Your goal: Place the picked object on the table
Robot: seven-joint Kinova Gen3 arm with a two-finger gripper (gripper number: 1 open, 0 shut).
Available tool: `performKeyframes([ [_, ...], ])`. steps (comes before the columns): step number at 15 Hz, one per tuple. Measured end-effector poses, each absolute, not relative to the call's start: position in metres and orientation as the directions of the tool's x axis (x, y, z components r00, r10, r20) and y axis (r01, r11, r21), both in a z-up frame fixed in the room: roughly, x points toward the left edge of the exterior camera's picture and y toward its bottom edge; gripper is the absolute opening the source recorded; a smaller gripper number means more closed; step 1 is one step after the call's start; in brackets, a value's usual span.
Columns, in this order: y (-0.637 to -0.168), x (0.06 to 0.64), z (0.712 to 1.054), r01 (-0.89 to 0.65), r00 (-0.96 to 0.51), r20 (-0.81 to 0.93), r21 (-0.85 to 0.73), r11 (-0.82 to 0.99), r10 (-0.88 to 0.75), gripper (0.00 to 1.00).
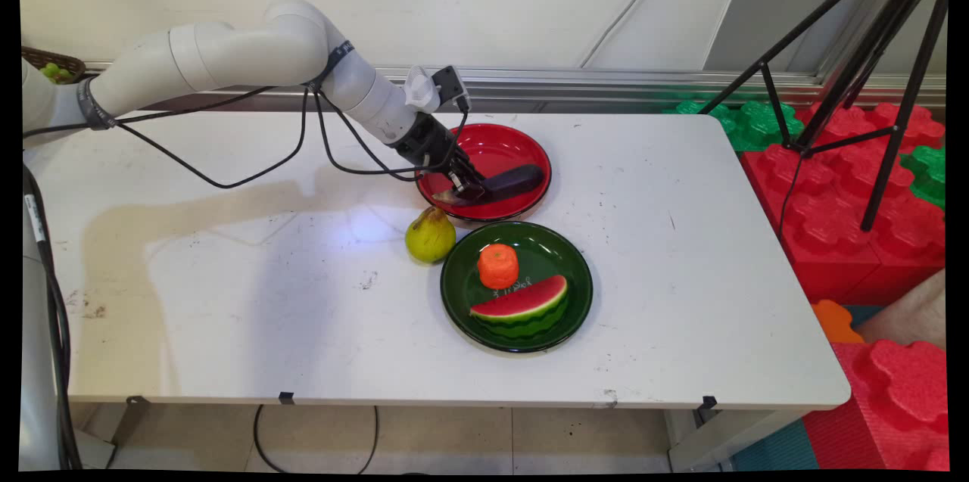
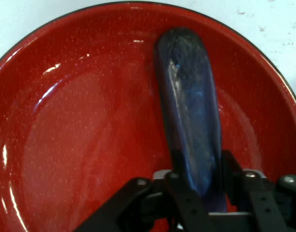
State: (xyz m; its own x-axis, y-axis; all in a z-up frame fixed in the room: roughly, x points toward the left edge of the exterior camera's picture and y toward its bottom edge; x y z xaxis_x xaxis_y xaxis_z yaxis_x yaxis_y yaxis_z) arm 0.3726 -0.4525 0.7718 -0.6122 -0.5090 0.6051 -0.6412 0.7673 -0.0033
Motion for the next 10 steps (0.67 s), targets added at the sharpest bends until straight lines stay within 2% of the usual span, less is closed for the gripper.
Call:
performKeyframes([
  [10,-0.4558,0.375,0.7752,-0.647,-0.6,0.618,-0.002,0.762,-0.508,0.0],
])
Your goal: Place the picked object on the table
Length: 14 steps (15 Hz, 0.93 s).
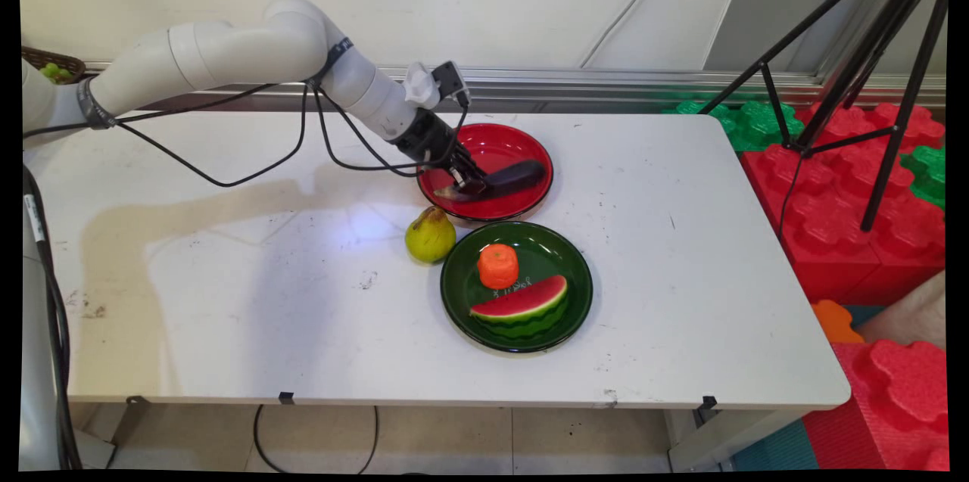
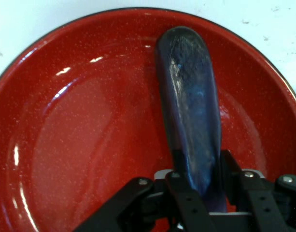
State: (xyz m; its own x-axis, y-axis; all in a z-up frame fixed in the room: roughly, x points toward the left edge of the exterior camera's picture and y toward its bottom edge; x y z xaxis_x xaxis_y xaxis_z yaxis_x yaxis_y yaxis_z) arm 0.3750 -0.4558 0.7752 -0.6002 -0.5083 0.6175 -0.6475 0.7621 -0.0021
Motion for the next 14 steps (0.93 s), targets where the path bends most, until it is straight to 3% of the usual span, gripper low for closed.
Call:
performKeyframes([
  [14,-0.434,0.423,0.839,-0.635,-0.573,0.662,0.012,0.772,-0.482,0.0],
])
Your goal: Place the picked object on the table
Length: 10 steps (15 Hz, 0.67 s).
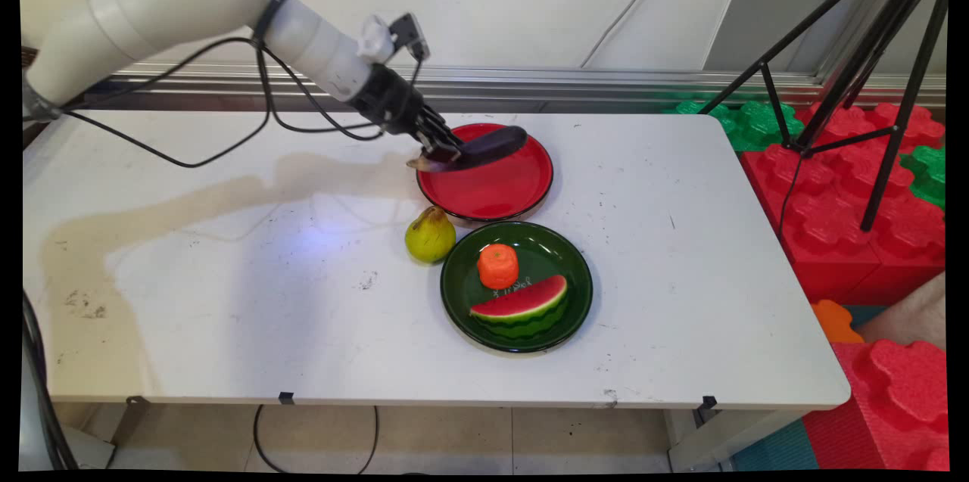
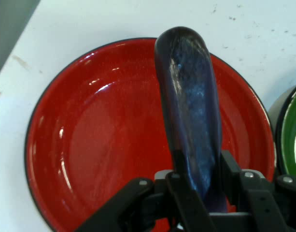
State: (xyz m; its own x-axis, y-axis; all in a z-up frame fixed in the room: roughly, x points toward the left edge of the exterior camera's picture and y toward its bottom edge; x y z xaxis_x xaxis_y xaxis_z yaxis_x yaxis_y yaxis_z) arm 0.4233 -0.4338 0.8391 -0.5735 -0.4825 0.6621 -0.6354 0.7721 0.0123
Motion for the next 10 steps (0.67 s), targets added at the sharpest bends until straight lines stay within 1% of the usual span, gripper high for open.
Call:
performKeyframes([
  [5,-0.414,0.449,0.871,-0.644,-0.556,0.671,0.026,0.765,-0.491,0.0],
  [10,-0.382,0.483,0.898,-0.665,-0.549,0.648,0.044,0.745,-0.528,0.0],
])
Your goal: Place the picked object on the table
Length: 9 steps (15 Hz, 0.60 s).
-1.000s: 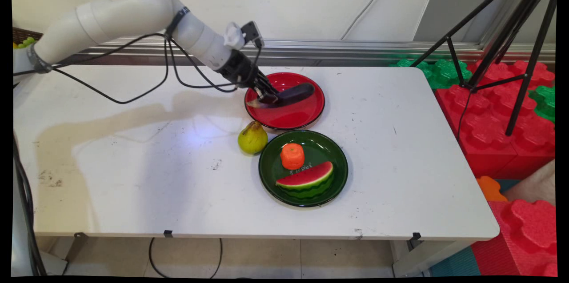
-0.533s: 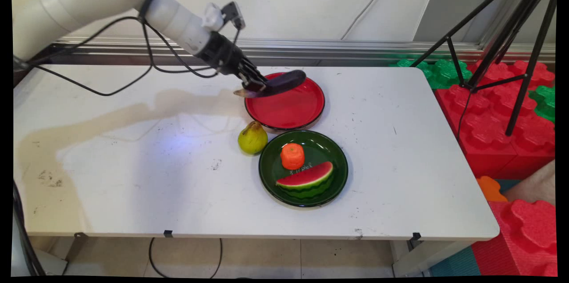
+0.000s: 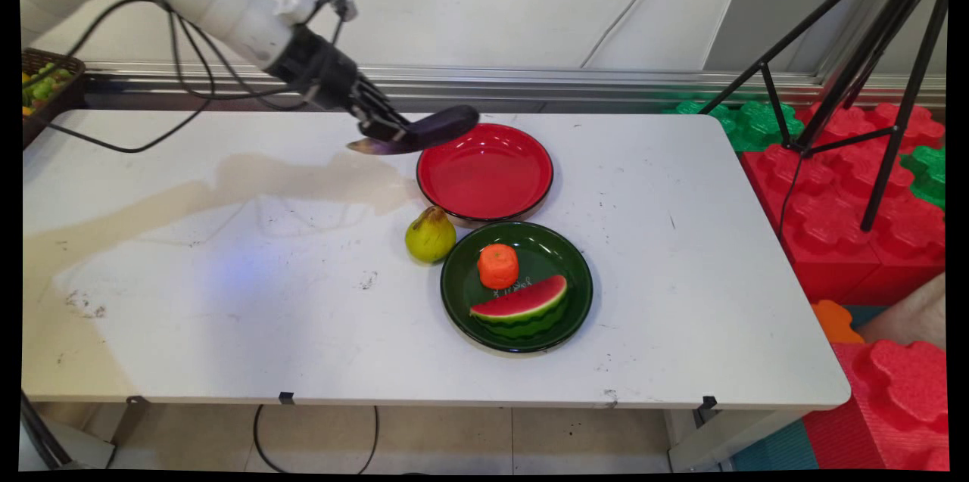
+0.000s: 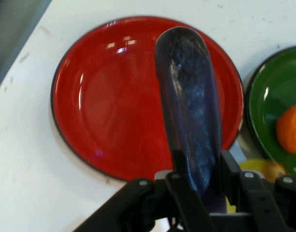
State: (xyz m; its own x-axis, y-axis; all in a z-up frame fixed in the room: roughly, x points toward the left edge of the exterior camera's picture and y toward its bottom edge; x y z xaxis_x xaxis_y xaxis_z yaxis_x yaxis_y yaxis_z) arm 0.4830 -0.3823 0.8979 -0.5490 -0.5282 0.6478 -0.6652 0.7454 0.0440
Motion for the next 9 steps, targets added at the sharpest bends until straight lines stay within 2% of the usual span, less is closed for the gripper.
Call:
performKeyframes([
  [9,-0.327,0.533,0.913,-0.68,-0.594,0.537,0.063,0.731,-0.599,0.0],
])
